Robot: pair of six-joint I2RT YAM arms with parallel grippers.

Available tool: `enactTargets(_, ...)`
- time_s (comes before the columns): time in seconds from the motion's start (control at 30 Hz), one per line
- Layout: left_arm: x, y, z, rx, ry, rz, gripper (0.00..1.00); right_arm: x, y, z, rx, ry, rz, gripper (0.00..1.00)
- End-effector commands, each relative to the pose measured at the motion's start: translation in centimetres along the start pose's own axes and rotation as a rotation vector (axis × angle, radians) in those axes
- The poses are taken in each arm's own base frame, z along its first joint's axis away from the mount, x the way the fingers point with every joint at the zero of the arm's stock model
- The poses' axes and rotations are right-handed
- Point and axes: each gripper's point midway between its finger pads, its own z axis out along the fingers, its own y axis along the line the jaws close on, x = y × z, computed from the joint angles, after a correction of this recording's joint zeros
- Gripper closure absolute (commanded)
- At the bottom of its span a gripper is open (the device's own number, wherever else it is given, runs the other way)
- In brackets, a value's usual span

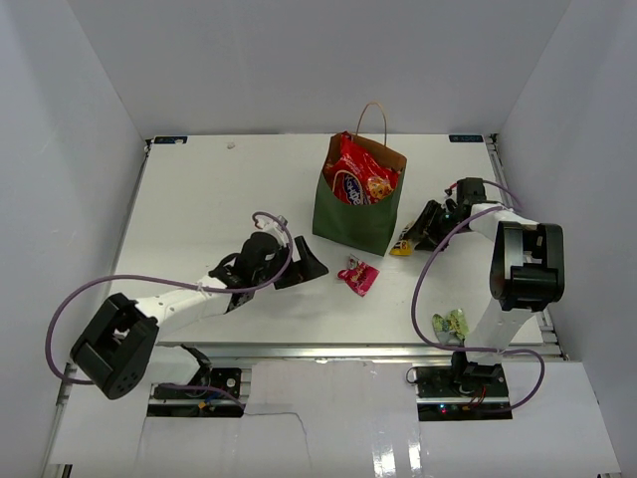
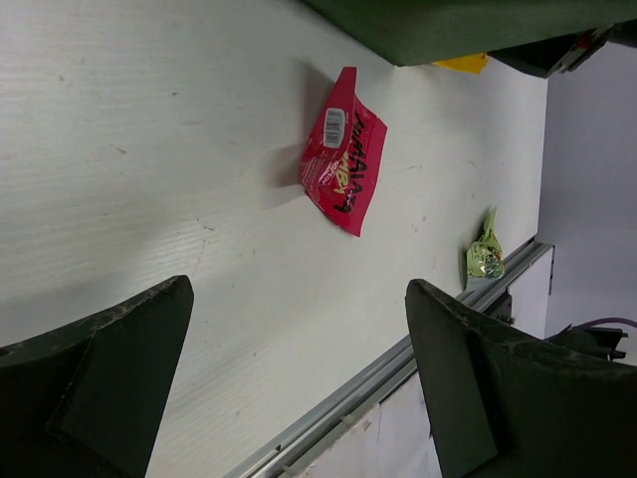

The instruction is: Place the snacks into the paper bag

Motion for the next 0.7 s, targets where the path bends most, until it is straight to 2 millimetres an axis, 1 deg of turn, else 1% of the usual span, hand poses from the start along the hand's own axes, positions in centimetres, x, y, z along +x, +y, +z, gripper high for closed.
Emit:
enactTargets(0.0, -0.2, -2.4, 0.8, 0.047, 0.008, 0.050, 0.02, -0.7, -0.8, 0.6, 0.032, -0.034, -0.002, 0.45)
enactTargets(0.03, 0.1, -2.4, 1.4, 0.040, 0.024, 0.066, 0.02, -0.7, -0.9, 0.7, 0.033, -0.039, -0.011, 0.50)
enactTargets(0.1, 1.0, -2.6, 2.1, 0.037, 0.053, 0.085, 0.02, -0.7, -1.0, 0.6, 0.037, -0.046, -0.020, 0.55)
enactTargets(0.13, 0.9, -3.0, 2.5, 0.041, 0.057, 0.093, 0.02, -0.7, -1.0, 0.7, 0.033, -0.053, -0.027, 0.57)
enactTargets(0.17, 1.8, -2.5, 3.1, 0.028, 0.086, 0.107, 0.02, -0.6, -1.1, 0.7, 0.034, -0.052, -0.034, 0.58)
enactTargets(0.2, 2.0, -2.6, 3.4, 0.026, 0.096, 0.115, 0.02, -0.5, -1.2, 0.7, 0.034, -0.052, -0.037, 0.60)
enactTargets(0.23, 2.3, -2.6, 3.7, 0.024, 0.106, 0.120, 0.02, -0.6, -1.1, 0.6, 0.031, -0.056, -0.045, 0.65)
enactTargets(0.27, 2.6, -2.6, 4.2, 0.022, 0.117, 0.135, 0.02, -0.6, -1.0, 0.5, 0.027, -0.060, -0.054, 0.68)
enactTargets(0.3, 2.7, -2.6, 4.4, 0.019, 0.121, 0.144, 0.02, -0.6, -0.9, 0.4, 0.025, -0.062, -0.071, 0.71)
enactTargets(0.33, 2.8, -2.7, 4.6, 0.019, 0.125, 0.156, 0.02, -0.9, -0.6, 0.0, 0.020, -0.077, -0.094, 0.77)
enactTargets(0.37, 2.5, -3.0, 4.8, 0.022, 0.121, 0.165, 0.02, -1.1, -0.4, -0.4, 0.015, -0.089, -0.115, 0.78)
enactTargets(0.4, 2.7, -2.7, 5.1, 0.012, 0.123, 0.183, 0.02, -1.3, -0.3, -0.7, 0.009, -0.100, -0.155, 0.81)
enactTargets(0.47, 2.7, -2.6, 5.4, 0.003, 0.122, 0.198, 0.02, -2.0, 0.8, -2.2, -0.017, -0.145, -0.216, 0.83)
enactTargets(0.5, 2.7, -2.4, 5.7, -0.005, 0.119, 0.215, 0.02, -2.6, 1.1, -3.0, -0.027, -0.170, -0.278, 0.85)
enactTargets(0.53, 2.7, -2.5, 5.9, -0.005, 0.119, 0.224, 0.02, -3.0, 1.6, -3.8, -0.037, -0.194, -0.315, 0.88)
enactTargets(0.57, 2.7, -2.4, 6.1, -0.008, 0.122, 0.232, 0.02, -3.5, 2.9, -5.3, -0.061, -0.237, -0.373, 0.90)
enactTargets(0.6, 2.5, -2.7, 6.3, -0.001, 0.118, 0.241, 0.02, -4.2, 3.5, -6.3, -0.071, -0.271, -0.419, 0.92)
enactTargets(0.63, 2.7, -2.5, 6.7, -0.007, 0.126, 0.253, 0.02, -4.8, 4.6, -7.9, -0.081, -0.320, -0.505, 0.92)
enactTargets(0.67, 2.8, -2.6, 6.9, -0.004, 0.132, 0.262, 0.02, -5.1, 5.5, -8.8, -0.110, -0.338, -0.553, 0.92)
